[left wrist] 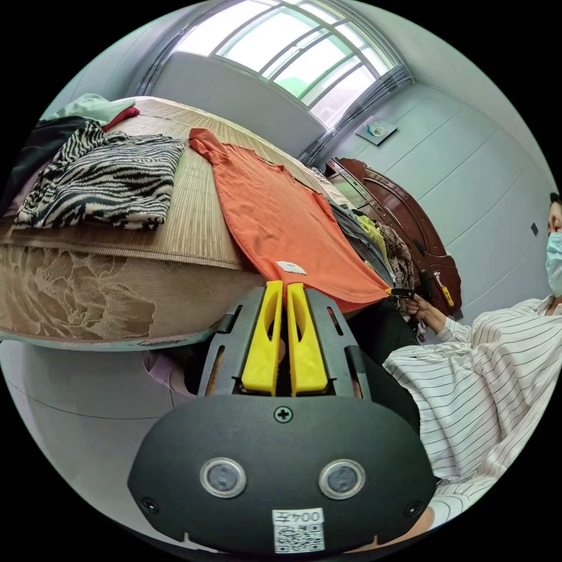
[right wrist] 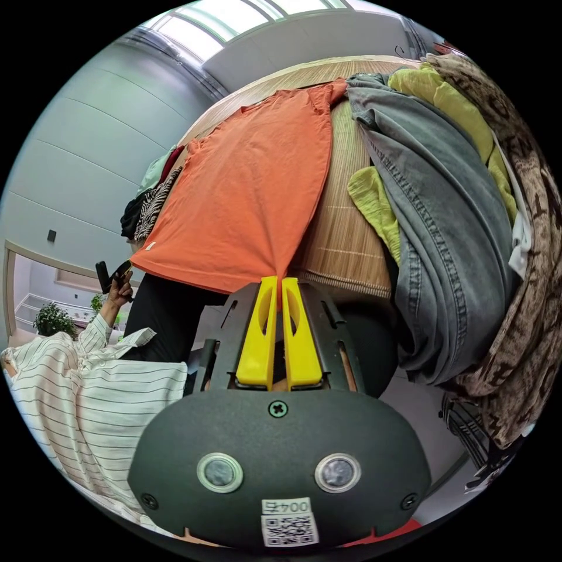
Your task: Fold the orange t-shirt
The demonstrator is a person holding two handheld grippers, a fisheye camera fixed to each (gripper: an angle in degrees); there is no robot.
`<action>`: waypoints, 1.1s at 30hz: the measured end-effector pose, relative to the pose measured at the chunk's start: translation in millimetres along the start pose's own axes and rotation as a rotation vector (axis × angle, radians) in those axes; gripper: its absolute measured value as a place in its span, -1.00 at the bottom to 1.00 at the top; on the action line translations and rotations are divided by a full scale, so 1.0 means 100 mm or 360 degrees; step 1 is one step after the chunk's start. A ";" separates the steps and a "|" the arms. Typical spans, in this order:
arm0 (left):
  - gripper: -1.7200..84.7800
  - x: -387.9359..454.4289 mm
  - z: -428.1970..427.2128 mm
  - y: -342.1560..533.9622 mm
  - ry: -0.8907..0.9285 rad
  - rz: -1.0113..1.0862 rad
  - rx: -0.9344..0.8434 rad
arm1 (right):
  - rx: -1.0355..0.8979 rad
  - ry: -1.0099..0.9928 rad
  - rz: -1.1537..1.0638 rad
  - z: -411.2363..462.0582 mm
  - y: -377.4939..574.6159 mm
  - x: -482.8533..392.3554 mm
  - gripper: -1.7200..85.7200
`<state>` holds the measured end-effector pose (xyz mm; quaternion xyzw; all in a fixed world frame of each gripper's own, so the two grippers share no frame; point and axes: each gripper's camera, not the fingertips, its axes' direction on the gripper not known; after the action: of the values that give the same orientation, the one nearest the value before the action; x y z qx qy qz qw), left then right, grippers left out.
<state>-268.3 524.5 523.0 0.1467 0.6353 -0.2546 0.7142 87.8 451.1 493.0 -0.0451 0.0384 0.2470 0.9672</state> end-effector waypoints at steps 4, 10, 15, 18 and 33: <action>-0.94 -0.07 -0.01 0.12 0.0000 -0.0031 -0.0024 | 0.0005 -0.0033 0.0024 0.05 0.10 0.02 -0.97; -0.92 -0.02 -0.08 0.27 -0.0029 -0.0001 -0.0020 | -0.0011 -0.0043 0.0005 0.04 0.18 -0.03 -0.96; -0.86 -0.19 0.07 0.44 -0.0020 -0.0112 -0.0123 | -0.0140 -0.0113 0.0091 0.24 0.17 0.08 -0.94; -0.74 -0.24 0.07 0.54 0.0032 -0.0164 -0.0101 | -0.0205 -0.0104 0.0155 0.30 0.15 0.10 -0.89; -0.87 0.53 0.03 -0.02 -0.0308 0.0222 0.0224 | -0.0033 0.0280 -0.0234 0.14 -0.66 -0.89 -0.96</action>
<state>-263.8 511.7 472.1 0.2150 0.5321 -0.2615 0.7761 42.5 352.2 519.8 -0.0794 0.1173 0.1710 0.9750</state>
